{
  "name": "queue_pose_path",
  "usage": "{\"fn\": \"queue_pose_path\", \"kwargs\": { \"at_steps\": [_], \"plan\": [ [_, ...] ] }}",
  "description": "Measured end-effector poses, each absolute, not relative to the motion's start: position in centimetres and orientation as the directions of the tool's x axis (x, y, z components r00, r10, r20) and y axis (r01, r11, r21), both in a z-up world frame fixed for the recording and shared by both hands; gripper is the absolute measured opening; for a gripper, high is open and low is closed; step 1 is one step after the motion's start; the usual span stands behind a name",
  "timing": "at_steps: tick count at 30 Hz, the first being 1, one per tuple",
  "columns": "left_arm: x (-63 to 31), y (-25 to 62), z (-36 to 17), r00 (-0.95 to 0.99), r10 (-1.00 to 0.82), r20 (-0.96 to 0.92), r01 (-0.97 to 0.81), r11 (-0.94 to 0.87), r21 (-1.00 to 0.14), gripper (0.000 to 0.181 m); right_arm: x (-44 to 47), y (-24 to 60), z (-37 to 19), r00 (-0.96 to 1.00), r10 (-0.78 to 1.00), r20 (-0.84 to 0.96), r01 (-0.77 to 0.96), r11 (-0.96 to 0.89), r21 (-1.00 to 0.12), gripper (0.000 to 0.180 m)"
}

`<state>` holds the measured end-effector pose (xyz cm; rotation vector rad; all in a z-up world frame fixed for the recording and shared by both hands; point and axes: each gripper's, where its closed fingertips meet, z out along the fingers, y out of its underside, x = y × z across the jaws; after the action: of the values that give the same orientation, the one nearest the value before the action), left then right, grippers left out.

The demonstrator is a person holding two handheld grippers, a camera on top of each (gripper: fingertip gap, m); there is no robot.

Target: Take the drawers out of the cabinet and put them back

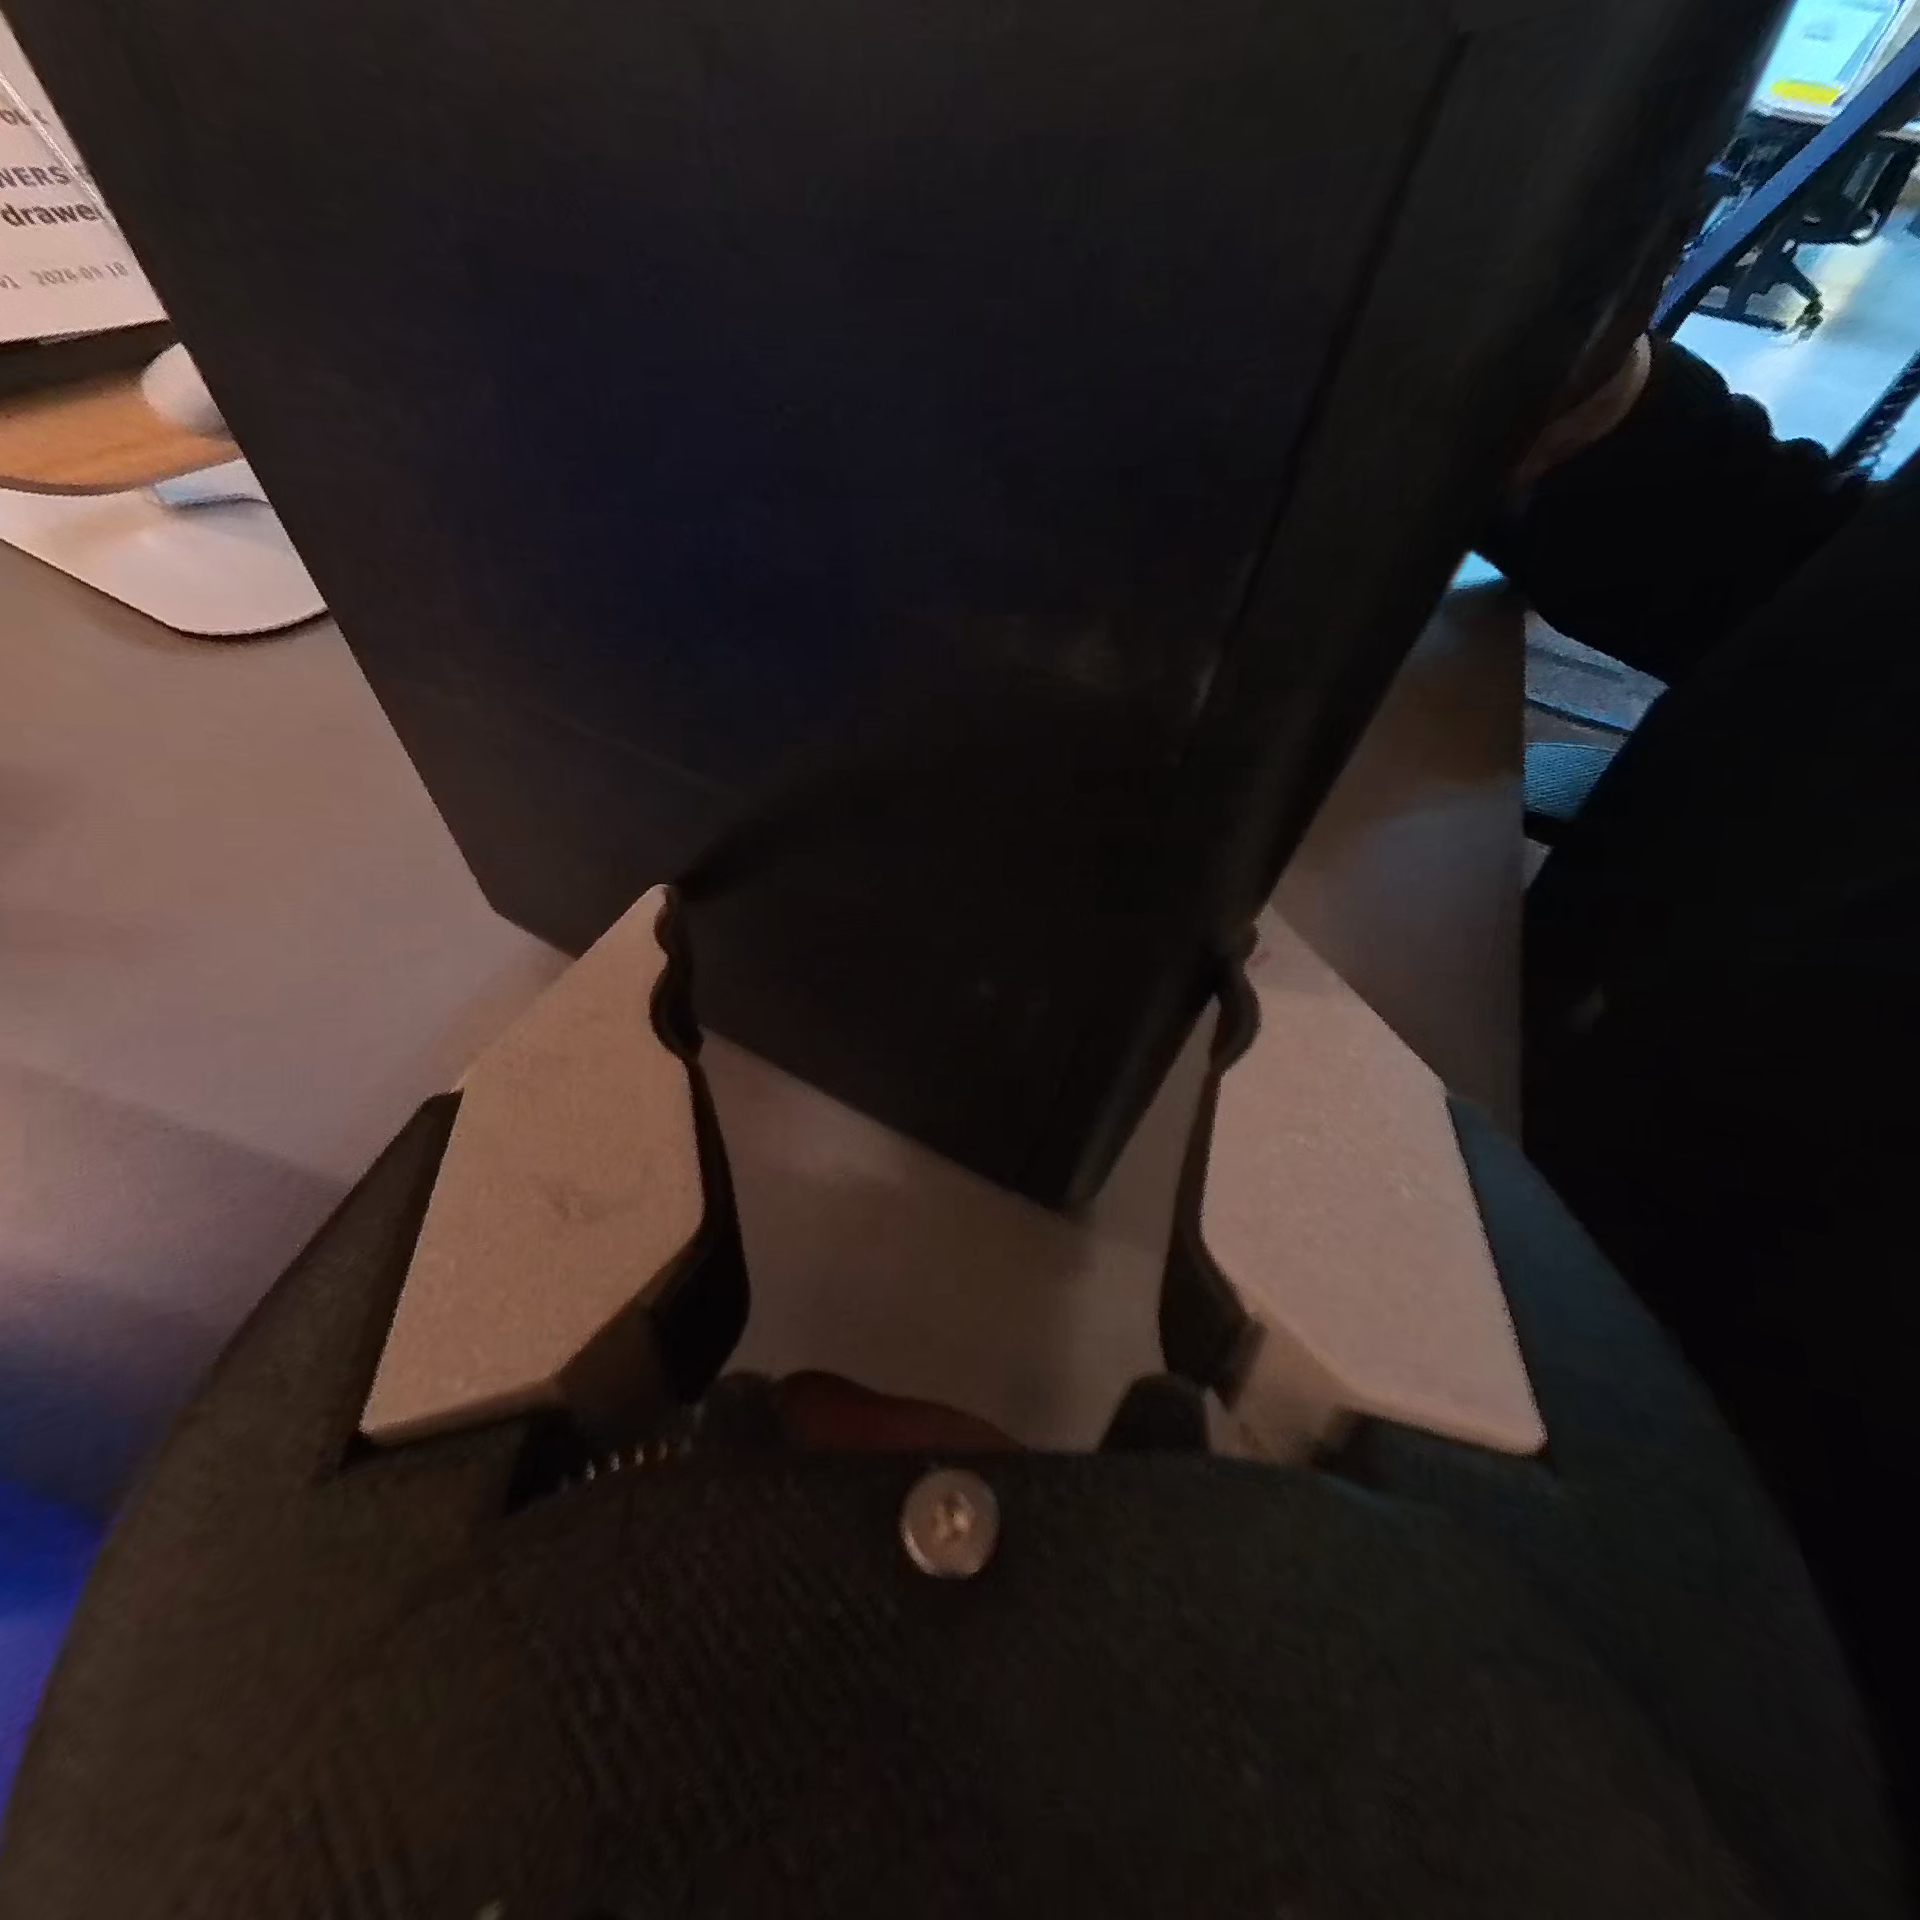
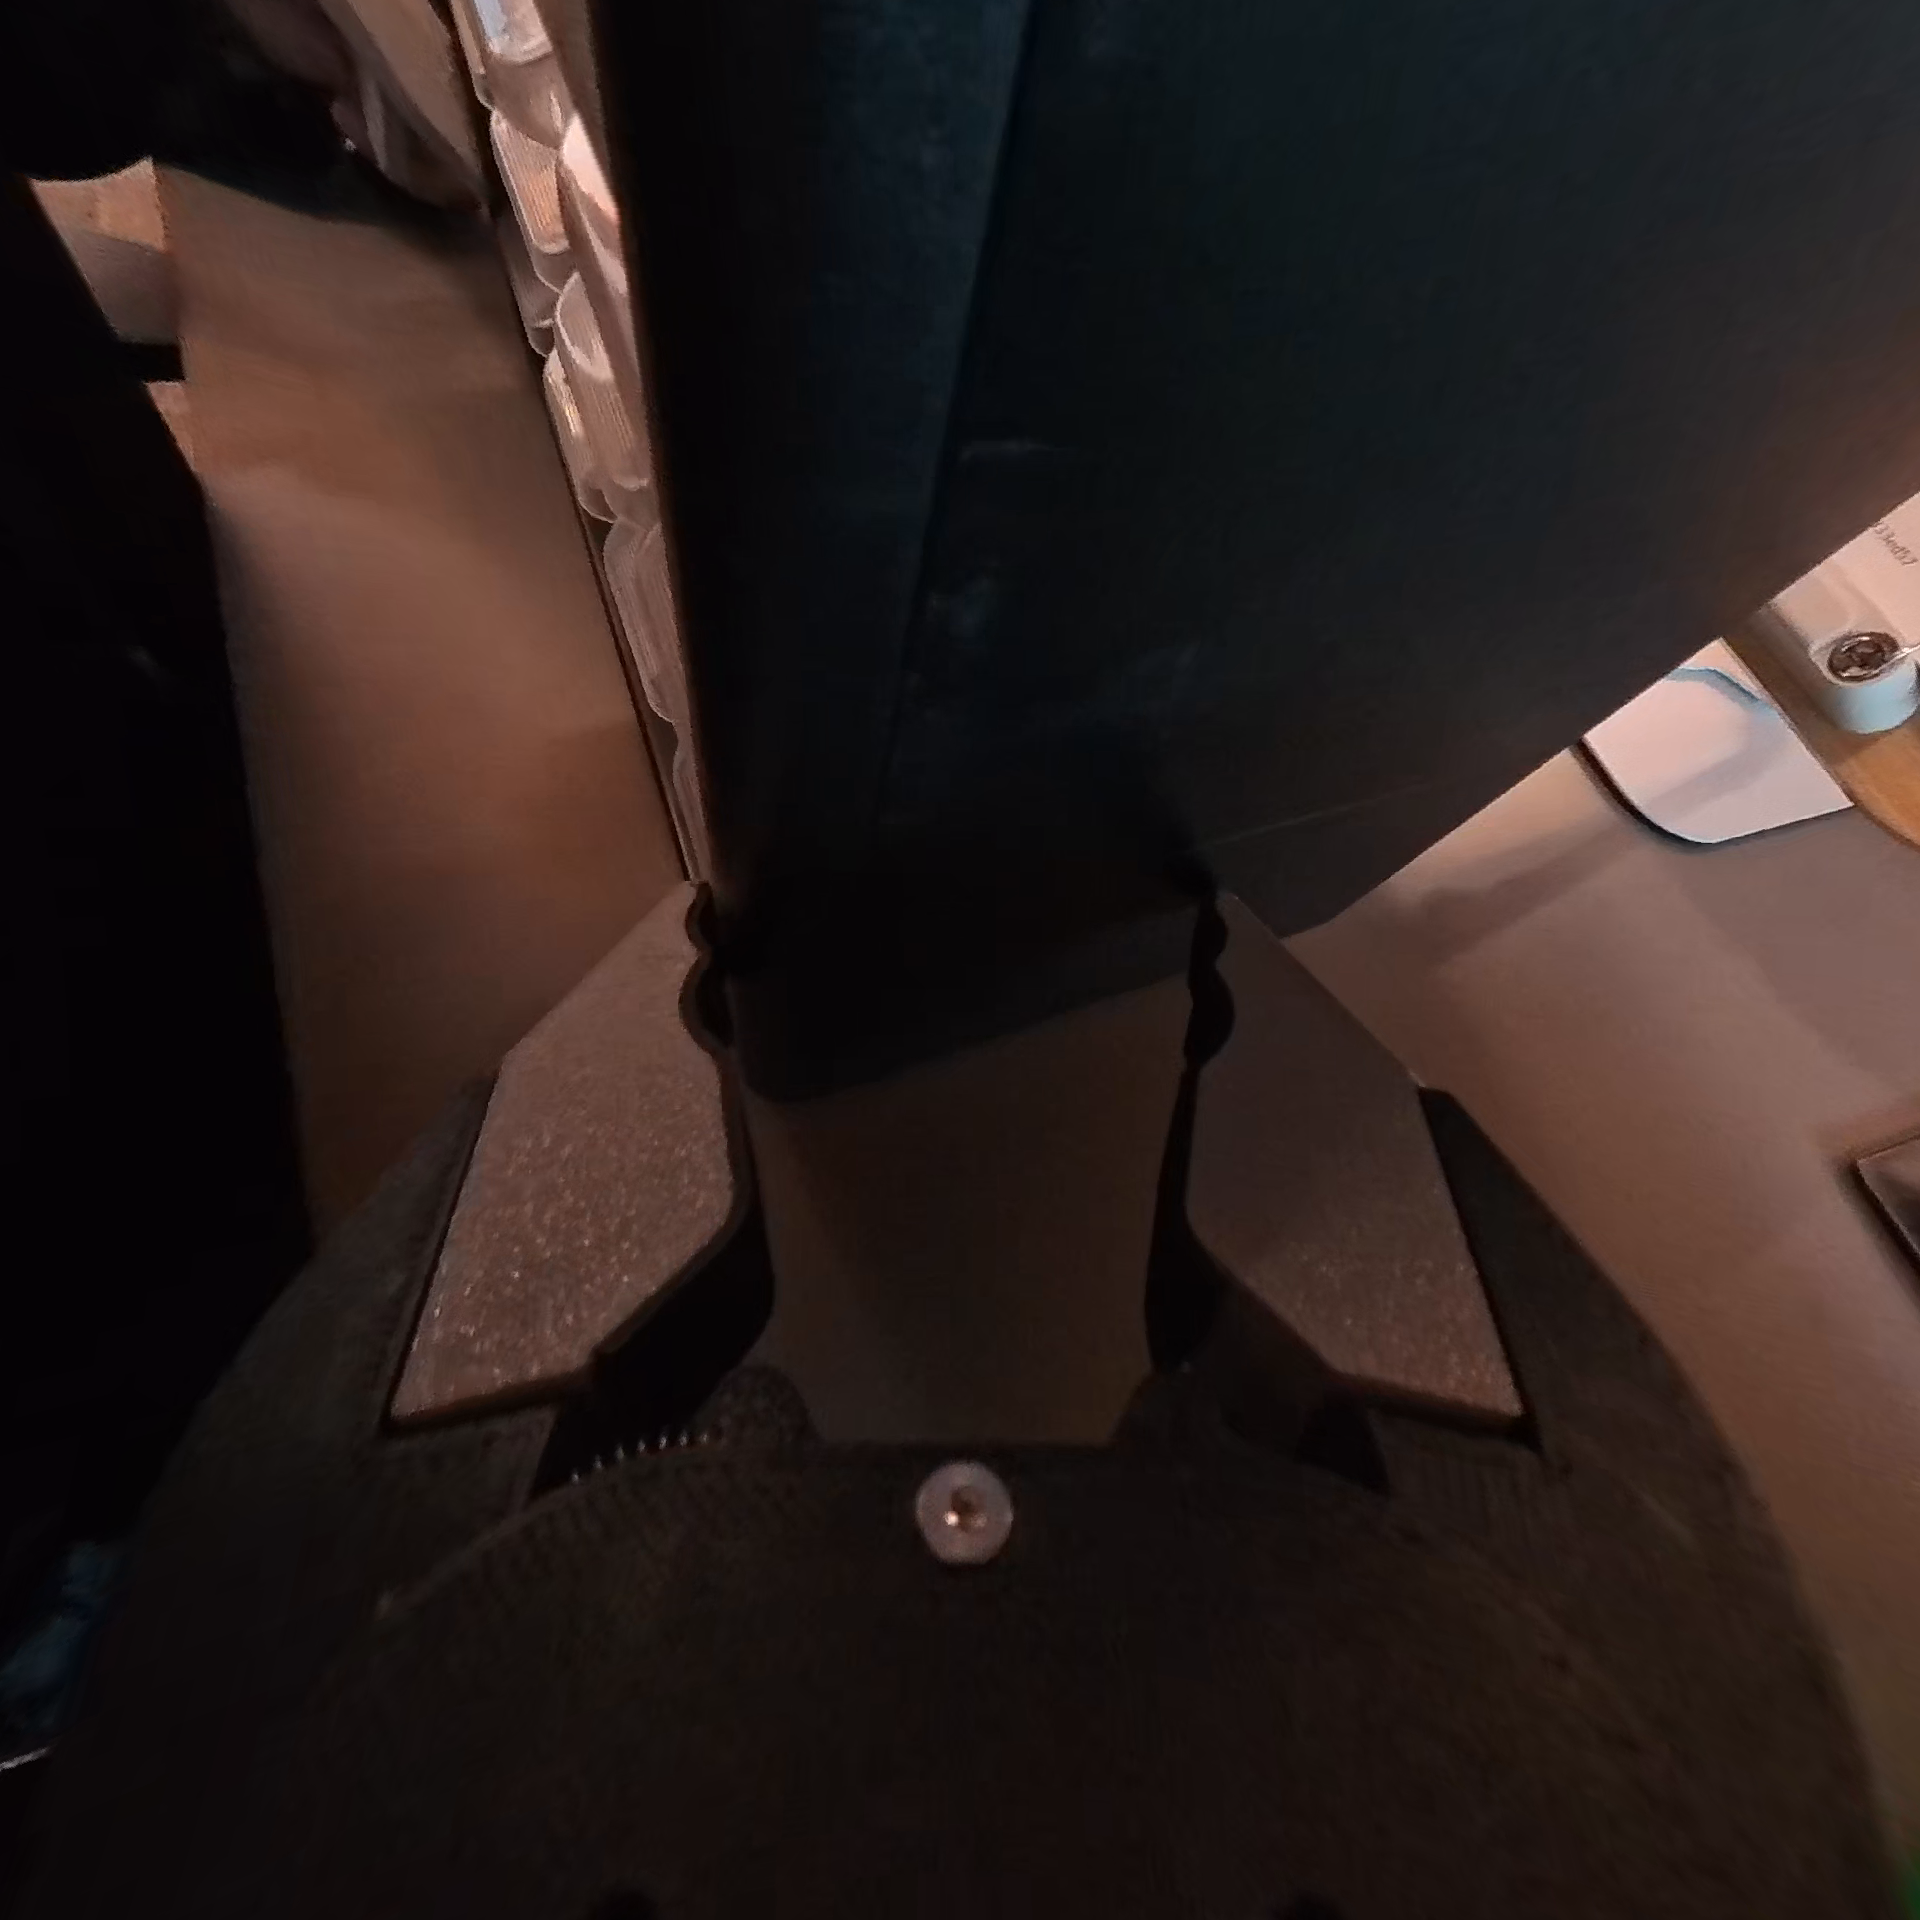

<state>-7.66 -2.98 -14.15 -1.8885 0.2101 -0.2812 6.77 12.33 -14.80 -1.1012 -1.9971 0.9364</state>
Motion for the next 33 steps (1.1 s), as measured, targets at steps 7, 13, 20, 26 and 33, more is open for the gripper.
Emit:
{"fn": "queue_pose_path", "kwargs": {
  "at_steps": [7, 13, 20, 26, 33],
  "plan": [
    [-7.8, -2.6, -14.1, 0.953, -0.290, 0.085, -0.014, -0.325, -0.946, 0.102, 6.5, 12.7, -14.8, -0.424, 0.883, 0.203, 0.407, 0.386, -0.828, 0.089],
    [-8.1, -1.9, -13.9, 0.962, -0.264, 0.074, -0.011, -0.310, -0.951, 0.106, 6.2, 13.0, -14.9, -0.404, 0.890, 0.211, 0.413, 0.384, -0.826, 0.089],
    [-8.4, -1.2, -13.8, 0.972, -0.215, 0.092, 0.021, -0.311, -0.950, 0.107, 6.0, 13.1, -14.8, -0.391, 0.895, 0.215, 0.400, 0.375, -0.836, 0.089],
    [-8.7, -0.5, -13.9, 0.979, -0.186, 0.088, 0.024, -0.320, -0.947, 0.108, 5.5, 13.6, -14.9, -0.368, 0.903, 0.223, 0.399, 0.370, -0.839, 0.091],
    [-8.9, 0.0, -13.9, 0.981, -0.175, 0.088, 0.027, -0.323, -0.946, 0.108, 5.0, 14.1, -15.1, -0.347, 0.904, 0.251, 0.386, 0.381, -0.840, 0.093]
  ]
}}
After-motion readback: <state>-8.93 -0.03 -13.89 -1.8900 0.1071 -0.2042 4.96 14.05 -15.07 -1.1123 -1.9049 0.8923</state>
